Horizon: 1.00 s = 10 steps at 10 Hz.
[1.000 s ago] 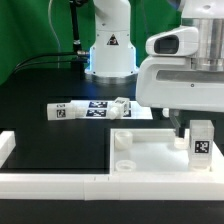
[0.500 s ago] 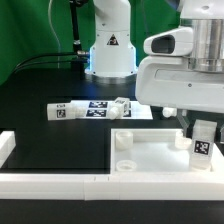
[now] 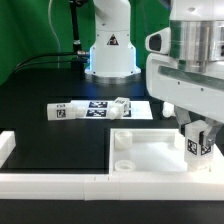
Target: Assemble one leg
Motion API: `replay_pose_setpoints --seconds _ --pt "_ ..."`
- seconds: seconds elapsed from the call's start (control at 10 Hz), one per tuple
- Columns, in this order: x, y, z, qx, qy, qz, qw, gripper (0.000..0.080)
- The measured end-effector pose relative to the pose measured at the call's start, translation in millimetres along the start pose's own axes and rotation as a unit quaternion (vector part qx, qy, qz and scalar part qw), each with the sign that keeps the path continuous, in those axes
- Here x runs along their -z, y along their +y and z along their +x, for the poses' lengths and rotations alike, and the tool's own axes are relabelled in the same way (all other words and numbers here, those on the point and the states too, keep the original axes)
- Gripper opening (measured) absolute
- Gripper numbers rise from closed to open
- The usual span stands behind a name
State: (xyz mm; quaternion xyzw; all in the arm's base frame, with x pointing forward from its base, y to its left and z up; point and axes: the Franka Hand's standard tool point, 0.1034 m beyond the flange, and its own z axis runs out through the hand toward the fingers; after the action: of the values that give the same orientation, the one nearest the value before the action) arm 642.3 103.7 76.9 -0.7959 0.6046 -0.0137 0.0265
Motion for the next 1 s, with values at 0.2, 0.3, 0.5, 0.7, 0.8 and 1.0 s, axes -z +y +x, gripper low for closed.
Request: replay_pose_setpoints --seconds 0.2,0.3,0.5,0.7,0.8,1.0 --pt "-0.4 4.9 2.9 -0.160 -0.031 0.028 0.986 0.0285" --pt "0.0 5.1 2.1 -0.175 -0.030 0.028 0.984 0.0285" --pt "-1.0 5.4 2.7 -0.163 -0.030 0.028 0.986 0.0343" --pt "-2.3 4.7 -8.5 -0.026 -0.019 0.025 0.999 0.0619" --pt "-3.7 4.8 -13.3 0.080 -0.016 0.025 0.996 0.0619" --pt "-4.5 5.4 -12.4 0.151 -0.014 0.025 0.988 0.0647"
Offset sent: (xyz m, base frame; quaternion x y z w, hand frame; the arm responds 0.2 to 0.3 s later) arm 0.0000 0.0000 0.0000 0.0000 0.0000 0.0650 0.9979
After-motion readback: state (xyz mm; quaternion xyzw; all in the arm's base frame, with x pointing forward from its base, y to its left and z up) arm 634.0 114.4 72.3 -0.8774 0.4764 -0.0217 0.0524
